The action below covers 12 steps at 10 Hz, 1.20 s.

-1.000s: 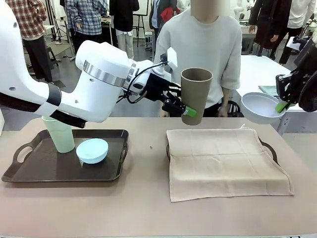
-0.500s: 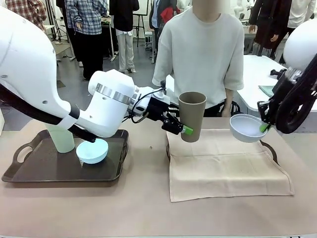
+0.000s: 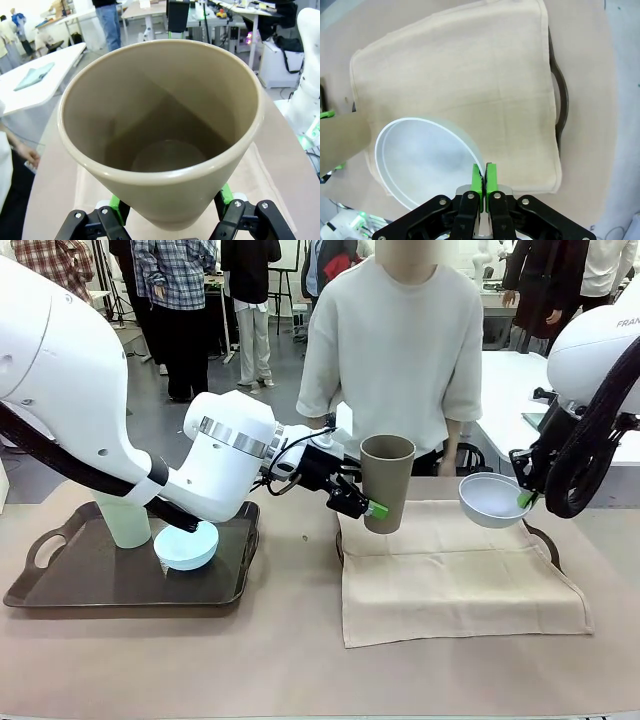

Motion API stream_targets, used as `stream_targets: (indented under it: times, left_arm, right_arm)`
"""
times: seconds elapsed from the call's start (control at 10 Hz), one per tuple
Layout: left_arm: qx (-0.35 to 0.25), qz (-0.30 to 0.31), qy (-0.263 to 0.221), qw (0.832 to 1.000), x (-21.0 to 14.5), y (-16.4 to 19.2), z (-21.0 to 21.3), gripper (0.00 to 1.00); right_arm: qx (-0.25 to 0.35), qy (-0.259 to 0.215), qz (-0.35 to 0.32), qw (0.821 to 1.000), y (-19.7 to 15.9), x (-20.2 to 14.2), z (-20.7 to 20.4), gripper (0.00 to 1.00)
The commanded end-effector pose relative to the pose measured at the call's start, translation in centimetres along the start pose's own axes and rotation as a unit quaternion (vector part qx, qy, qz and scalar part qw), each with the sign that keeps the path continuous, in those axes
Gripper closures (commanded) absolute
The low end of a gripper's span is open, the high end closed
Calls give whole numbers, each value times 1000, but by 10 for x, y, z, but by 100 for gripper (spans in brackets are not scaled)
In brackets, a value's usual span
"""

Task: Set up a tray with a mat and arrange the tableware.
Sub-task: Place the Picnic Bowl and Reusable plastic cup back onto the Handle tray in front of the human's position.

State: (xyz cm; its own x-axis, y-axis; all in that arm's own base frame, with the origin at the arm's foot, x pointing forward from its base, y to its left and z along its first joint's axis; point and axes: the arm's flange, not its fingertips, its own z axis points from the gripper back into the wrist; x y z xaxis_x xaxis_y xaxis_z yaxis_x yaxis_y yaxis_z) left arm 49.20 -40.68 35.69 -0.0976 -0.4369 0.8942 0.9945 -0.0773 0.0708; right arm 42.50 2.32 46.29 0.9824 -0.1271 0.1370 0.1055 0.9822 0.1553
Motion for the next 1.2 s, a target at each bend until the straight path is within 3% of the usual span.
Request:
stream_targets:
  times: [0.0, 0.3, 1.1]
  left_arm:
    - [0, 0, 0, 1000, 0, 0, 0, 19]
    - [1, -3, -6, 1000, -25, 13, -14, 19]
    - [-41, -46, -12, 998, -63, 17, -61, 19]
  right_arm:
    - [-1, -1, -2, 1000, 0, 1, -1, 96]
    - [6, 28, 7, 1000, -7, 13, -46, 96]
    - [-24, 31, -15, 999, -23, 28, -99, 96]
